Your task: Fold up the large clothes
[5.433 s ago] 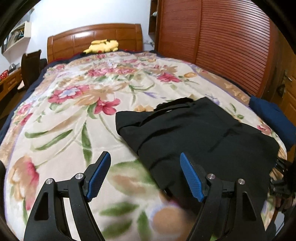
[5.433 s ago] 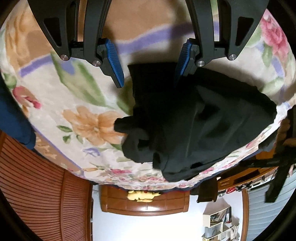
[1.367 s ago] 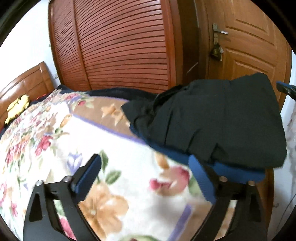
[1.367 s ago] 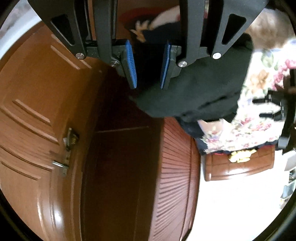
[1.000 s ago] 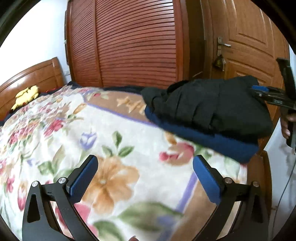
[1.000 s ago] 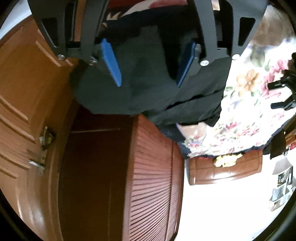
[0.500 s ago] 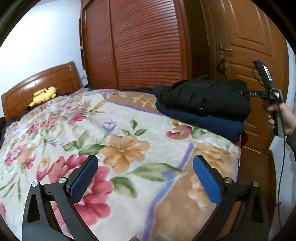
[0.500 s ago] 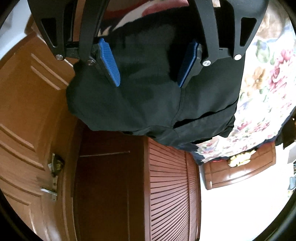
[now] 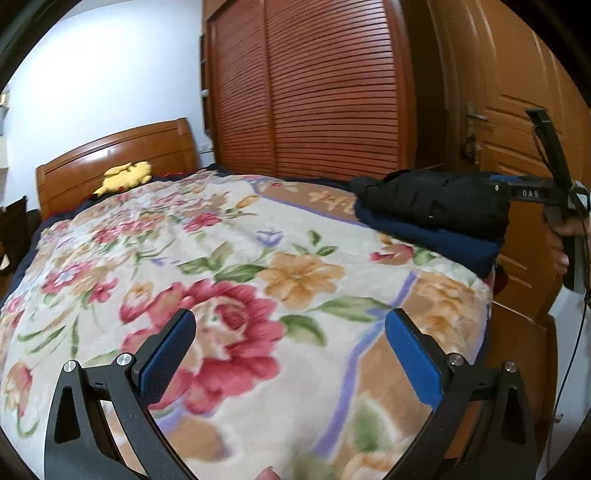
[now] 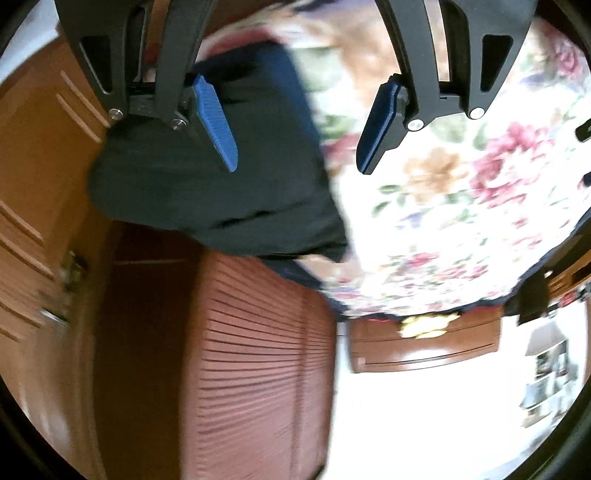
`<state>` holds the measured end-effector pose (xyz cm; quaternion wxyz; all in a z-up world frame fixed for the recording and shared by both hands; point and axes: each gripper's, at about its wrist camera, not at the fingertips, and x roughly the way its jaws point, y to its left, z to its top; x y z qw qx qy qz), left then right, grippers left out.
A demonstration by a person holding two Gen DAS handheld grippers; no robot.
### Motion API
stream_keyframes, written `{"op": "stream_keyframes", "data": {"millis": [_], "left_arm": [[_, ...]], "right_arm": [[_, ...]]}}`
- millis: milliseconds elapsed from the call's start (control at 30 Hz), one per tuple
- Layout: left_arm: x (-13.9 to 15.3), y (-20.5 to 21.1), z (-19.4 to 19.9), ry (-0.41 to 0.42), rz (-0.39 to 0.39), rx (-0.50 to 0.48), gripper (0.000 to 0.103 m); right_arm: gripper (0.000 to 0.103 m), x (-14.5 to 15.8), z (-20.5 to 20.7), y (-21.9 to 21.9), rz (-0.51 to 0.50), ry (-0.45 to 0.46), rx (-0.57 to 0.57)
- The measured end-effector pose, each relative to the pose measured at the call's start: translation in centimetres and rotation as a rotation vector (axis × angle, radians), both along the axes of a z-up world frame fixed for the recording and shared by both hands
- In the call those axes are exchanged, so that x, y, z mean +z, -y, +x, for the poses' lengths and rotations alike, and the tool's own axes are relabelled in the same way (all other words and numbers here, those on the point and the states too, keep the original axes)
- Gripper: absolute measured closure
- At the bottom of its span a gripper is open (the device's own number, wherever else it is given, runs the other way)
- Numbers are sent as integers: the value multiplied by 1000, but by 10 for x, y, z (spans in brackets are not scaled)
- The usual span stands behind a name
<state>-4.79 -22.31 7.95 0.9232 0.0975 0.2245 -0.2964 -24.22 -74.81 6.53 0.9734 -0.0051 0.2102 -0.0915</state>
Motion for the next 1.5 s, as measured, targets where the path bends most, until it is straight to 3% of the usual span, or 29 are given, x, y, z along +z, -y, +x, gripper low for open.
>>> {"op": "stream_keyframes", "data": {"millis": [333, 700, 867, 1067, 1300, 1500], "left_arm": [[-10, -77, 5, 5, 16, 160, 1], [-38, -148, 17, -24, 17, 301, 1], [-52, -172, 25, -38, 25, 368, 1], [-58, -201, 31, -32, 7, 450, 1], [-58, -231, 39, -29, -42, 526, 1], [-57, -240, 33, 29, -39, 563, 1]], "right_arm": [[34, -18, 25, -113, 9, -2, 301], [30, -53, 70, -177, 24, -55, 483], [22, -67, 88, -208, 22, -93, 518], [22, -68, 110, -237, 27, -100, 537], [22, -63, 128, -265, 35, -48, 559], [22, -61, 126, -282, 21, 34, 549]]}}
